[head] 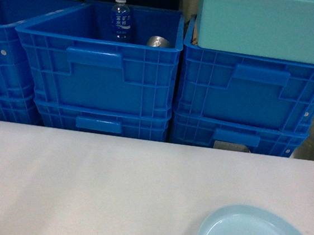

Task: Place blue tray on left shelf second layer neatly

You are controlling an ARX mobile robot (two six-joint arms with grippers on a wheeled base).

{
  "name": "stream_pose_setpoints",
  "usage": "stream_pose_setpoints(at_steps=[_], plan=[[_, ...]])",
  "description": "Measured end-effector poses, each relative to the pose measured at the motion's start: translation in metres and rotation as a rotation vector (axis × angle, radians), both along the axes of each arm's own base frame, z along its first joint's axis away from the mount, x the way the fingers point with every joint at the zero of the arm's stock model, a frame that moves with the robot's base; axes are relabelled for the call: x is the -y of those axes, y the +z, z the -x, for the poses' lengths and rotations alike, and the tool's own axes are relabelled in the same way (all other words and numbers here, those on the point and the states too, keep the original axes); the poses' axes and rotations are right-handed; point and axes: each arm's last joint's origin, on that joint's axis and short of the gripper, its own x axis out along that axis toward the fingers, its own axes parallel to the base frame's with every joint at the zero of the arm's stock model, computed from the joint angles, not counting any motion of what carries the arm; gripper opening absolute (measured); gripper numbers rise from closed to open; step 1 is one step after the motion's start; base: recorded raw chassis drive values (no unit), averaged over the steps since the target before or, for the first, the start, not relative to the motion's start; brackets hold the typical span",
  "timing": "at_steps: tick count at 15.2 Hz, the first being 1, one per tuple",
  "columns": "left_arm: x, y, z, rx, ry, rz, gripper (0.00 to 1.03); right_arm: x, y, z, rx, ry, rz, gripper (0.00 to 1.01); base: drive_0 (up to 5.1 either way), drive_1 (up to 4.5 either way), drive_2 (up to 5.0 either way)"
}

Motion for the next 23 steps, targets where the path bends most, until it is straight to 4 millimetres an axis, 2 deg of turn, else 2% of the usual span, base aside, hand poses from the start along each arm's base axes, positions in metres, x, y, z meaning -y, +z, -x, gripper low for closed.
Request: stream_pose_setpoints(at_steps=[23], plan=[[0.0000,0.0000,0.0000,0.000,0.000,0.000,0.98,0.0000,0.0000,0.0000,0.000,0.000,0.000,0.98,0.0,0.00,0.0]])
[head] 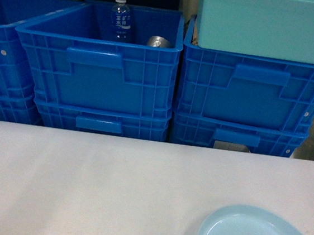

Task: Place blue tray on left shelf second layer neatly

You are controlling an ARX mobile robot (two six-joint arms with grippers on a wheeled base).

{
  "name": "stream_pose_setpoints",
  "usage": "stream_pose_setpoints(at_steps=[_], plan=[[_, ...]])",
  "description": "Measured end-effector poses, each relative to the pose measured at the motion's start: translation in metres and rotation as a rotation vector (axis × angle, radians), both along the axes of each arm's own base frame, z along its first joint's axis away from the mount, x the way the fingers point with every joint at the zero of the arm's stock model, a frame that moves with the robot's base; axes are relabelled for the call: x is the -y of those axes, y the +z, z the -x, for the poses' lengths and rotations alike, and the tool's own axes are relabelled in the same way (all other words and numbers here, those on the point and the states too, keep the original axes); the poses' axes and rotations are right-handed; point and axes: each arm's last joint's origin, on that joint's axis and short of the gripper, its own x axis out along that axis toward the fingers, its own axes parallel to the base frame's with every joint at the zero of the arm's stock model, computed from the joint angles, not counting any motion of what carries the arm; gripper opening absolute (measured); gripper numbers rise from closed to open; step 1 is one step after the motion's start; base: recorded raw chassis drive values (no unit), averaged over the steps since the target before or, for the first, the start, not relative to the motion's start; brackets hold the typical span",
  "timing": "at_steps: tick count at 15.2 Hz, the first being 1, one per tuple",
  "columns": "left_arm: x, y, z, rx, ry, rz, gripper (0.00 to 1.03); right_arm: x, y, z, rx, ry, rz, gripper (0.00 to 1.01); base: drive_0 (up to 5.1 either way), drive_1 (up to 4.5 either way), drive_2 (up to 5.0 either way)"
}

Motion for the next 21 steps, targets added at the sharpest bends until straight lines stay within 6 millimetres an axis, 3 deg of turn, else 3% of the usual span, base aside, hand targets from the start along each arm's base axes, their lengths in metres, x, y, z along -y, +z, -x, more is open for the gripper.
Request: stream_pose_setpoints(at_steps=[6,8,9,10,11,12,13,14,16,21], plan=[[0.000,0.000,0.000,0.000,-0.001,0.000,0.98,0.001,-0.008,-0.006,-0.270,0.022,-0.108,0.98,0.0,0.00,0.0],[0.000,0.000,0.000,0.000,0.000,0.000,0.98,0.004,-0.011,-0.016,-0.336,0.042,-0.197,0.98,0.0,0.00,0.0],[0.000,0.000,0.000,0.000,0.000,0.000,0.98,0.005,-0.004,-0.027,-0.340,0.073,-0.242,0.98,0.0,0.00,0.0],[0.000,0.000,0.000,0.000,0.000,0.000,0.98,0.012,0.021,-0.059,-0.354,0.142,-0.310,0.98,0.0,0.00,0.0],[0.000,0.000,0.000,0.000,0.000,0.000,0.98,0.033,0.016,-0.121,-0.627,0.244,-0.405,0.98,0.0,0.00,0.0],[0.000,0.000,0.000,0.000,0.000,0.000,0.98,0.049,-0.011,-0.142,-0.830,0.316,-0.388,0.98,0.0,0.00,0.0],[0.000,0.000,0.000,0.000,0.000,0.000,0.98,0.048,-0.039,-0.137,-0.914,0.385,-0.285,0.98,0.0,0.00,0.0],[0.000,0.000,0.000,0.000,0.000,0.000,0.98,0.046,-0.052,-0.131,-0.945,0.398,-0.269,0.98,0.0,0.00,0.0],[0.000,0.000,0.000,0.000,0.000,0.000,0.98,0.045,-0.072,-0.128,-0.987,0.405,-0.281,0.98,0.0,0.00,0.0],[0.000,0.000,0.000,0.000,0.000,0.000,0.98,0.045,-0.097,-0.133,-0.999,0.400,-0.435,0.98,0.0,0.00,0.0]])
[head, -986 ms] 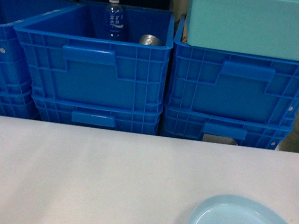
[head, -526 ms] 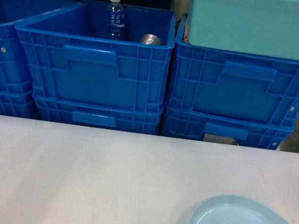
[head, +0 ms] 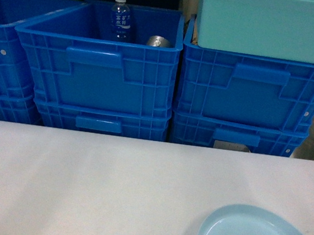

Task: Place blue tray on left shelf second layer neatly

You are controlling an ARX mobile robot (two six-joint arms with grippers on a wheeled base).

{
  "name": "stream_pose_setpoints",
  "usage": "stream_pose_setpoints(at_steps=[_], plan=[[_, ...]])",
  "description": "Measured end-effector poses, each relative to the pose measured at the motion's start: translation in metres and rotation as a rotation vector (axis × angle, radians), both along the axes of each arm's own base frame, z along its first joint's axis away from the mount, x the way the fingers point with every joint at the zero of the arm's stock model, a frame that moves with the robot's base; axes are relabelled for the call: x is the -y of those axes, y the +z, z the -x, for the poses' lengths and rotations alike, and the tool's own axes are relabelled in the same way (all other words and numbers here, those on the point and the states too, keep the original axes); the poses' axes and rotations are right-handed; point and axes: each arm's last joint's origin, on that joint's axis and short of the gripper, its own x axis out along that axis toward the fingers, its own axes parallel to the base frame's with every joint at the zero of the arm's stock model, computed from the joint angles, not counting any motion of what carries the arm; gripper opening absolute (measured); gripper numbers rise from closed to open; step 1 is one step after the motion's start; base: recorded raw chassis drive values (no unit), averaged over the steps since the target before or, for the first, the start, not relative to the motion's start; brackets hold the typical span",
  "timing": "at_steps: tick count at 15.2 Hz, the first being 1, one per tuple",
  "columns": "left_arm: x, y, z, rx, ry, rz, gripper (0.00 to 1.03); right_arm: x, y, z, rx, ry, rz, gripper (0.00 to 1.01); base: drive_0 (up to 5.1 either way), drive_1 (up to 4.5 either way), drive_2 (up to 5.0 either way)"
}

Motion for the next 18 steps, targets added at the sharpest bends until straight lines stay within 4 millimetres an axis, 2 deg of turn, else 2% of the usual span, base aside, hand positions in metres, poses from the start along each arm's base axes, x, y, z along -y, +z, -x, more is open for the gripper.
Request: stream_pose_setpoints(at_steps=[2,4,6,12,18], plan=[[0.000,0.000,0.000,0.000,0.000,0.000,0.98,-0.005,-0.010,-0.001,-0.048,-0.027,-0.039,0.98,0.0,0.00,0.0],[0.000,0.000,0.000,0.000,0.000,0.000,0.98,-0.011,-0.011,-0.002,-0.054,-0.021,-0.049,0.98,0.0,0.00,0.0],[0.000,0.000,0.000,0.000,0.000,0.000,0.98,-0.026,-0.015,-0.006,-0.072,0.007,-0.062,0.98,0.0,0.00,0.0],[0.000,0.000,0.000,0.000,0.000,0.000,0.98,-0.029,-0.027,-0.016,-0.045,0.005,-0.062,0.97,0.0,0.00,0.0],[0.000,0.000,0.000,0.000,0.000,0.000,0.98,-0.025,-0.037,-0.017,-0.047,-0.054,0.020,0.29,0.0,0.00,0.0]])
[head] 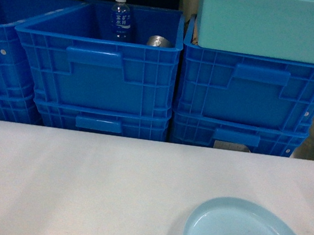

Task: Place blue tray on left shelf second layer neatly

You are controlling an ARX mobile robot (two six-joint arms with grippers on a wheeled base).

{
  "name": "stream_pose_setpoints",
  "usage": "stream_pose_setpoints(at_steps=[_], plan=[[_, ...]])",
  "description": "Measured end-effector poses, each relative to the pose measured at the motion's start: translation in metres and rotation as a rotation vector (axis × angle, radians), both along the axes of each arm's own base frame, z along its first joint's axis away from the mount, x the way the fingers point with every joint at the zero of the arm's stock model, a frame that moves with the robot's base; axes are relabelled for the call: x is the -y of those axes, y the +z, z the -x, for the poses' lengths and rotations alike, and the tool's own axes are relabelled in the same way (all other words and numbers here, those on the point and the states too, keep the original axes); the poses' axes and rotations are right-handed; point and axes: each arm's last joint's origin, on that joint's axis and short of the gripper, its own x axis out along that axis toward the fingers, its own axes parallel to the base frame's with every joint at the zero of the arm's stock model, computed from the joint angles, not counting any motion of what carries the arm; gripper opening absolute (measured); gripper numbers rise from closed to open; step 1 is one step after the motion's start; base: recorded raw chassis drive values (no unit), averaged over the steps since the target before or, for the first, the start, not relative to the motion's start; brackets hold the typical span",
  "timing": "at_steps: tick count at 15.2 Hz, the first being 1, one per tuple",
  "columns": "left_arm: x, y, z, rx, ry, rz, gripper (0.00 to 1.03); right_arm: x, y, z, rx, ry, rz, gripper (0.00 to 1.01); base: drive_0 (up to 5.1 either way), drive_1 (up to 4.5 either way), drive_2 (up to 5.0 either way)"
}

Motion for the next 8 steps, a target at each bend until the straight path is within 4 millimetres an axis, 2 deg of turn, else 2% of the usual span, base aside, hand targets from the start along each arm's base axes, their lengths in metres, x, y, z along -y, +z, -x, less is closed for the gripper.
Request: stream_pose_setpoints(at_steps=[2,3,6,8], plan=[[0.000,0.000,0.000,0.000,0.000,0.000,0.98,0.003,-0.003,0.005,-0.014,-0.024,0.000,0.07,0.0,0.00,0.0],[0.000,0.000,0.000,0.000,0.000,0.000,0.98,0.003,-0.003,0.008,-0.013,-0.031,-0.001,0.01,0.0,0.00,0.0],[0.000,0.000,0.000,0.000,0.000,0.000,0.98,0.002,0.007,0.022,-0.030,-0.064,0.007,0.02,0.0,0.00,0.0],[0.000,0.000,0.000,0.000,0.000,0.000,0.98,0.002,0.034,0.025,0.037,-0.063,0.021,0.02,0.0,0.00,0.0]])
